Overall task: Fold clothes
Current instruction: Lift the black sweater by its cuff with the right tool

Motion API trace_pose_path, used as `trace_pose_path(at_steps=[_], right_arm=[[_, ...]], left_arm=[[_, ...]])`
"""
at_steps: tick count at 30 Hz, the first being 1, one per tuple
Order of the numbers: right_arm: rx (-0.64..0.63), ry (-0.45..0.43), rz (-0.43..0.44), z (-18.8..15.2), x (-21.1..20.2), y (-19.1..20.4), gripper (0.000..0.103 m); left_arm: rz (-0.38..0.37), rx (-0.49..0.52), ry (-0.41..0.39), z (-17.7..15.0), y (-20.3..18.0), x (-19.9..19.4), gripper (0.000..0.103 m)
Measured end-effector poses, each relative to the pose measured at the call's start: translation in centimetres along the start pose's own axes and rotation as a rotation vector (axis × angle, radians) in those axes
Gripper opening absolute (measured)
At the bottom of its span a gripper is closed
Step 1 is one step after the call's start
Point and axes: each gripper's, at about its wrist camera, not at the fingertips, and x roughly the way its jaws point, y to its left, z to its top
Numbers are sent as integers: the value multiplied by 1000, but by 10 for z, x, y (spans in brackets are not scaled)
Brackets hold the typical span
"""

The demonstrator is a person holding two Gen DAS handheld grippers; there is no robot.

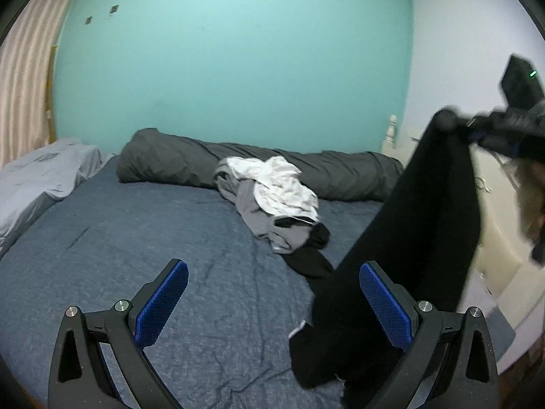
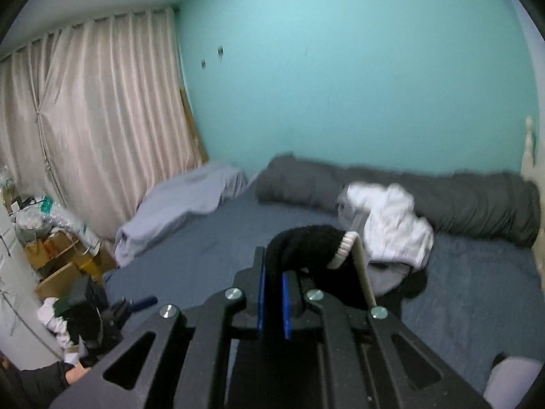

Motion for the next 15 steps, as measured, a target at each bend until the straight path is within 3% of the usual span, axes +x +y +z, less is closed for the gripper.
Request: trace_pose_path(at_steps=[8,15], right_arm=[[43,177,11,-57,65,-6,8],[74,241,-26,-77,108,-27,11]], left_arm=[[-34,-24,124,-39,7,26,103],[-43,-47,209,-71,21,66,103]])
